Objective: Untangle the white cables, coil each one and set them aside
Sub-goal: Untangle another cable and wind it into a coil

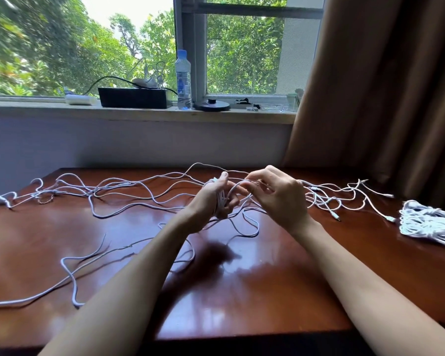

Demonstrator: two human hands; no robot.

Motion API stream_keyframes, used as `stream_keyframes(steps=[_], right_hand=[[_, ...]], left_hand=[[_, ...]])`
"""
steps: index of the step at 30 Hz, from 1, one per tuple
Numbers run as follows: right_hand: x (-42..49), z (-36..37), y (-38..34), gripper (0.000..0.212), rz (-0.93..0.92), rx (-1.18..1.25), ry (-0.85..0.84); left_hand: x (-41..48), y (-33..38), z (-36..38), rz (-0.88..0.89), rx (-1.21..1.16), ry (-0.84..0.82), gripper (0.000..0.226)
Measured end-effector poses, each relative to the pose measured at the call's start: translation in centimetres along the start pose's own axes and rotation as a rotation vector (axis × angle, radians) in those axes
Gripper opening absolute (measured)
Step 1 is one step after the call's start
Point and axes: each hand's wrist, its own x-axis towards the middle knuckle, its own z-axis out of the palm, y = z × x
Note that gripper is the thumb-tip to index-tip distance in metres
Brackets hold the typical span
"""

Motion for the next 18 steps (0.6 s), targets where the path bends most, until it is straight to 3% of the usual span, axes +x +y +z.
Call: stream_keyframes(steps=[6,10,12,18], right_hand=[[0.0,0.1,0.5,0.025,-0.009,0.052,-0.069],[0.0,-0.2,0.7,0.043,0.129,-0.016,-0.029],[0.1,-0.2,0.7,0.047,0.148,-0.007,-0.053],[0.1,0.1,0.4,0.03,0.164,0.25,-0.199]], left_hand=[[-0.3,0.9,0.3,-0.071,0.008,-0.179,0.089],[-0.9,0.9,0.2,-0.041,0.091,-0.164,0.057],[-1.0,0.7,0.2,-0.001,0.156,-0.167,0.052],[-1.6,0.7,0.6,-0.055,0.36,-0.104,0.043]])
